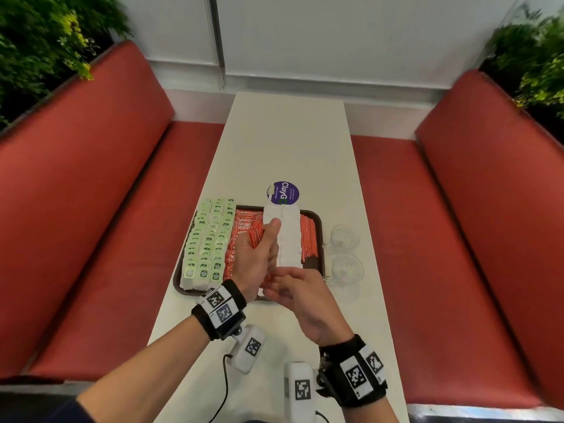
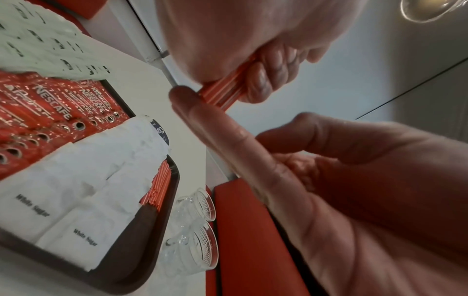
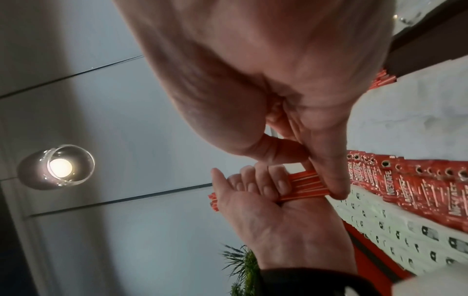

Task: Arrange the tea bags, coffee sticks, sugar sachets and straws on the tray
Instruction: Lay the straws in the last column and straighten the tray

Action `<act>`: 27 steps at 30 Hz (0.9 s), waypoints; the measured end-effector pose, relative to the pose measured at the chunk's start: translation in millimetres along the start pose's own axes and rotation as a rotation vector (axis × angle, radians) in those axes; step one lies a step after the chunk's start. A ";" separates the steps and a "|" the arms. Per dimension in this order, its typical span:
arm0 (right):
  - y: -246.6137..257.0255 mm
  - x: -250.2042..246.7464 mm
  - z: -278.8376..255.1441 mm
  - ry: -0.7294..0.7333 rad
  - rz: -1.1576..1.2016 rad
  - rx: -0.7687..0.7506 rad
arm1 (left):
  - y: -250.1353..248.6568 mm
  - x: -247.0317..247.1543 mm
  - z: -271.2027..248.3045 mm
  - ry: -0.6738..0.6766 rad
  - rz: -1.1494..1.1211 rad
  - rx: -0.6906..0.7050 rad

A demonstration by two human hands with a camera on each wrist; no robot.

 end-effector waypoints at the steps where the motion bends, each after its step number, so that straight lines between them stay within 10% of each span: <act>1: -0.8 -0.1 0.1 -0.003 0.004 0.005 | -0.8 -0.6 -0.6 0.004 0.005 0.002; 9: -11.7 13.1 4.4 0.046 -1.006 -0.327 | 16.6 -3.2 0.5 0.035 -0.018 -0.163; 27: -66.8 -60.7 43.6 -0.298 -1.152 -0.129 | 130.1 31.8 32.0 0.298 0.256 -0.548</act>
Point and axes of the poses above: each hand's wrist, its own z-axis towards the middle knuckle, its own x-axis out of the palm, y = z × x, the point moved 8 cm from there along z, towards the middle knuckle, and after that the axes turned 3 degrees about y, right-handed, at the moved point
